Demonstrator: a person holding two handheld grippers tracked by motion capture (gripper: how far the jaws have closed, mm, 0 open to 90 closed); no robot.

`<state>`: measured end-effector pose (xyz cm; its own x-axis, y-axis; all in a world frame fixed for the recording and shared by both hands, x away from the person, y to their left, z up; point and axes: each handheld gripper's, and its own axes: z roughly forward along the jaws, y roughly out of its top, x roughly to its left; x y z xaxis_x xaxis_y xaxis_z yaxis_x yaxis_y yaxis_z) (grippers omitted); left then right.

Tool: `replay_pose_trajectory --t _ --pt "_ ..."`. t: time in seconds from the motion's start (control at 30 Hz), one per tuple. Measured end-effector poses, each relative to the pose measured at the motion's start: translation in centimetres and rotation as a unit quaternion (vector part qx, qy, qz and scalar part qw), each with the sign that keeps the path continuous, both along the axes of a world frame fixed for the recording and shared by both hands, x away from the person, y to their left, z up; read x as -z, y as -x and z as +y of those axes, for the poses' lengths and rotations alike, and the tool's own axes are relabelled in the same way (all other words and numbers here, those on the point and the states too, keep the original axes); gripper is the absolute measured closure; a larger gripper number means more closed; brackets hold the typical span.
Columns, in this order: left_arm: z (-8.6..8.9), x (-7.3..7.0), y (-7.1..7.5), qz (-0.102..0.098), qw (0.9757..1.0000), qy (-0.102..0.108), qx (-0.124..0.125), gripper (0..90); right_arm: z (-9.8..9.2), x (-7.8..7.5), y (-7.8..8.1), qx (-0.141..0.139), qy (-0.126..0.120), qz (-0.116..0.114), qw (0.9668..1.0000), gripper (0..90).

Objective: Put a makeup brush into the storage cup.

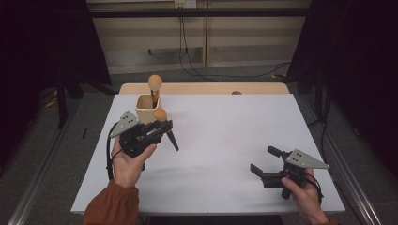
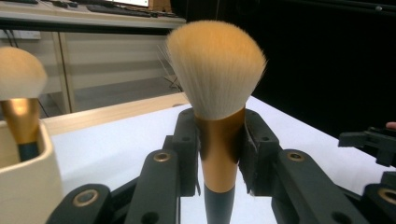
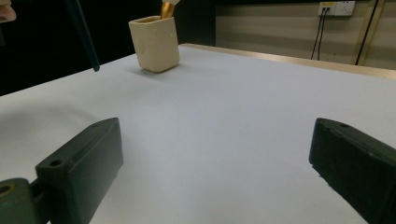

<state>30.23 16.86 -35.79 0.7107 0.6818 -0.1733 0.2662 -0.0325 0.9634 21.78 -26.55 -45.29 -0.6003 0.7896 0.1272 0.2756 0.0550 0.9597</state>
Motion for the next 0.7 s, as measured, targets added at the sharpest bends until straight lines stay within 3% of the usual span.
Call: replay_pose_trajectory --t 0.27,0.4,0.6,0.7 --pt "1.7 -0.8 -1.4 -0.003 0.9999 -0.005 -0.013 70.5 -0.7 0.1 0.2 0.020 -0.011 -0.003 0.9997 0.0" --pt "2.6 -1.2 -2.0 -0.007 0.9997 -0.012 -0.022 70.5 -1.1 0.1 0.3 0.033 -0.008 0.005 0.9994 0.0" --pt "3.6 -2.9 -3.0 -0.015 0.9991 -0.022 -0.032 70.5 -1.4 0.2 0.3 0.047 -0.016 0.012 0.9987 0.0" --pt "3.8 -3.8 -3.3 -0.021 0.9989 -0.024 -0.034 70.5 -1.3 0.2 0.5 0.048 -0.005 0.003 0.9988 0.0"
